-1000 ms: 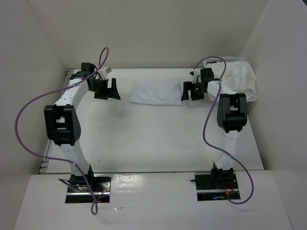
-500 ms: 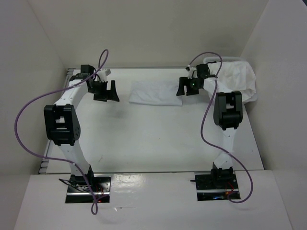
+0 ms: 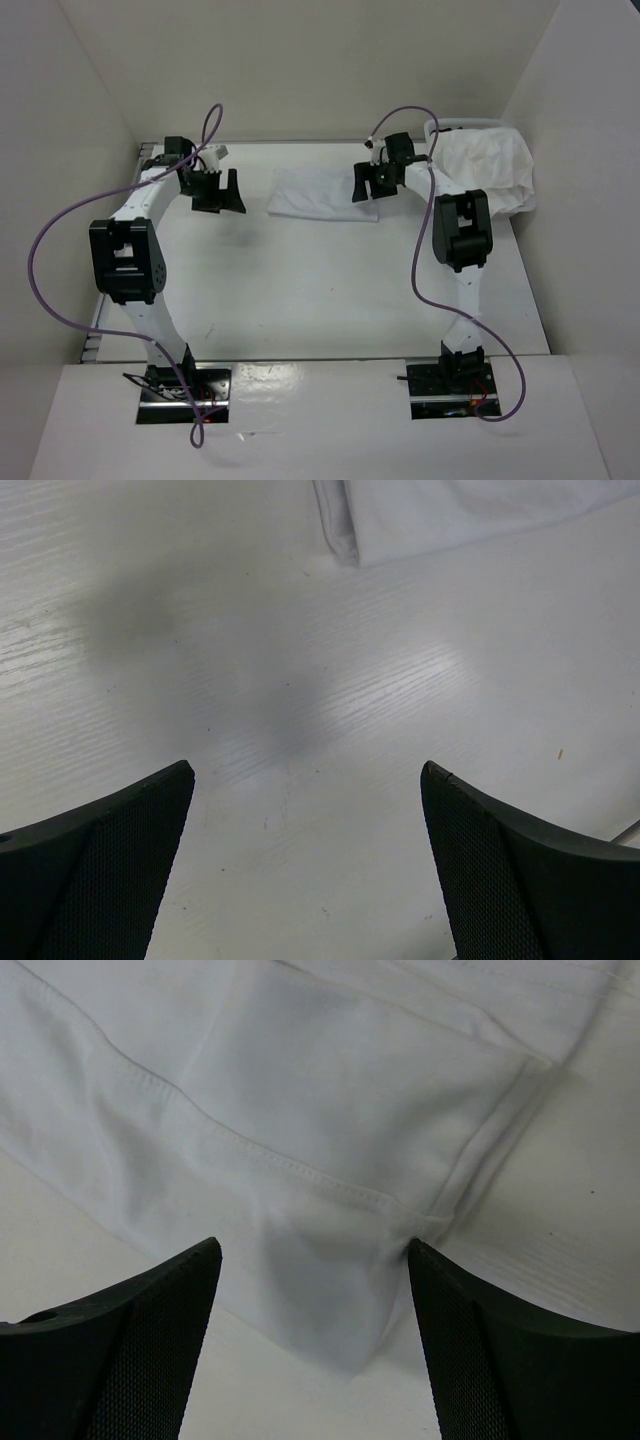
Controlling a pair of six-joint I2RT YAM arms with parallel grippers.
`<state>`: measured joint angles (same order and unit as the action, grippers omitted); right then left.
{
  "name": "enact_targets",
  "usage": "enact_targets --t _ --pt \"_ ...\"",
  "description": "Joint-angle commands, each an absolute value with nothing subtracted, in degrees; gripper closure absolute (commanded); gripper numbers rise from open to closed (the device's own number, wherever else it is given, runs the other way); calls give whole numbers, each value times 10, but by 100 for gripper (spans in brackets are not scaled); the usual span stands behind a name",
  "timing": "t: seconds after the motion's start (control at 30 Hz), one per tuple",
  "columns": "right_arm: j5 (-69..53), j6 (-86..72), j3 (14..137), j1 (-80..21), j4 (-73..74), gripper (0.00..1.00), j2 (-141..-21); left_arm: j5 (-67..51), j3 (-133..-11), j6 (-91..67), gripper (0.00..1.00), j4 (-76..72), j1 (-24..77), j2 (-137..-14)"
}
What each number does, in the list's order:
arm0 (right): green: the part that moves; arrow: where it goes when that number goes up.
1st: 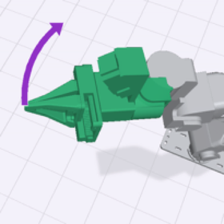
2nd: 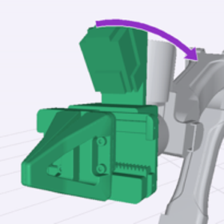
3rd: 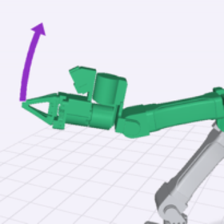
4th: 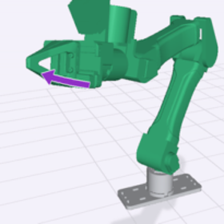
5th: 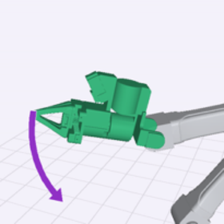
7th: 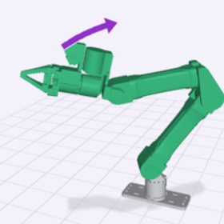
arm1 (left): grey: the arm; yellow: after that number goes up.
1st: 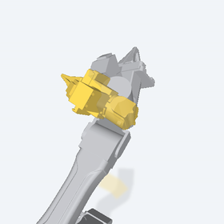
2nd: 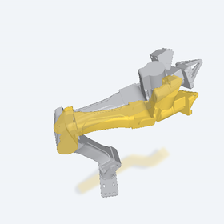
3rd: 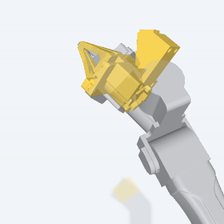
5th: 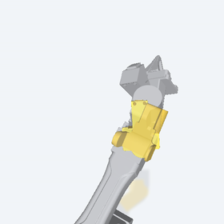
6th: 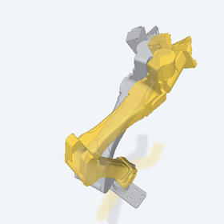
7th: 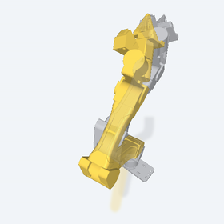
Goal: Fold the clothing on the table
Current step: Fold the skirt
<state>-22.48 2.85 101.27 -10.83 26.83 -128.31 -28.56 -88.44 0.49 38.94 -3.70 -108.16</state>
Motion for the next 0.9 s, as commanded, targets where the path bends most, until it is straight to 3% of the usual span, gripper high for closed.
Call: enact_targets --t 0.0,0.87 --pt "-207 39 1019 -105 256 20 -1279 -299 -879 25 0 389 -43 -1055" --pt "-126 49 1013 -105 245 29 -1290 -299 -874 25 0 384 -48 -1049"
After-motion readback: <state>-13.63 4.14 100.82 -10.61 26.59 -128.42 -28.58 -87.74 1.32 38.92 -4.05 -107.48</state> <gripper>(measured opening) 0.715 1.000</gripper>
